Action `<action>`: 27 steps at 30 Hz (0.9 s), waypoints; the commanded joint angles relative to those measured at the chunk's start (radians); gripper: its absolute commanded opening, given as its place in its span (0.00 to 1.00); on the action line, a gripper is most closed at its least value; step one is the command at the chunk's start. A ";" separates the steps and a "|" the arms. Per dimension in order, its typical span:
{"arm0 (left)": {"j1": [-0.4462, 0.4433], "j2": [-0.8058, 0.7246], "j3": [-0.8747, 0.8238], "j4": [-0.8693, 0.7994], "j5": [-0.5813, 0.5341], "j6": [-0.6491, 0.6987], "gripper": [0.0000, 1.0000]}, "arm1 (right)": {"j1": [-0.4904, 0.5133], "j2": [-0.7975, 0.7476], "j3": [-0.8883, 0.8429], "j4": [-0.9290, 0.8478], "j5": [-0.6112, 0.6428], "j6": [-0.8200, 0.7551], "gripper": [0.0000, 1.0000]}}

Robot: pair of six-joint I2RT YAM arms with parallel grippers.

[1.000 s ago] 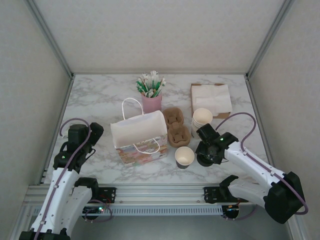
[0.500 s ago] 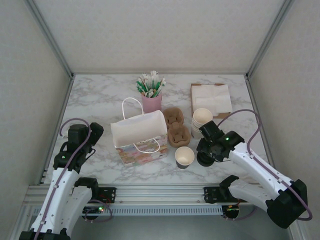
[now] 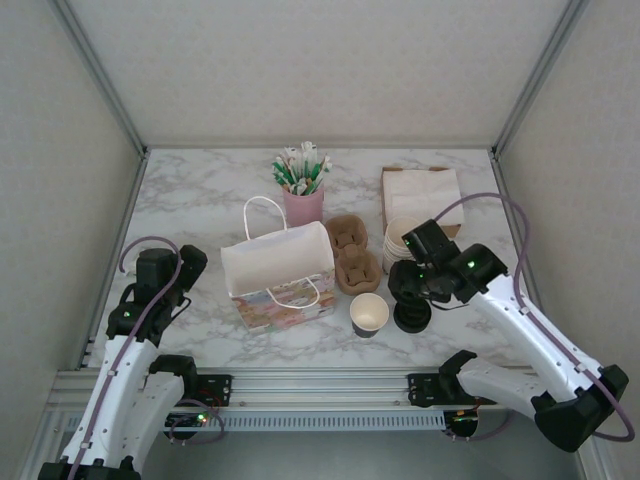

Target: Pack the takeout coffee

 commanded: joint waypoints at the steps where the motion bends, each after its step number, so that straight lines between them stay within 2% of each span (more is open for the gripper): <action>1: -0.006 -0.001 0.001 -0.004 -0.005 -0.018 1.00 | 0.066 0.038 0.061 -0.040 -0.074 -0.041 0.70; 9: -0.006 -0.005 0.000 -0.006 -0.002 -0.019 1.00 | 0.237 0.172 0.105 -0.031 -0.106 -0.026 0.71; 27: -0.006 -0.008 0.000 -0.009 -0.001 -0.014 1.00 | 0.300 0.290 0.122 -0.071 -0.082 -0.049 0.71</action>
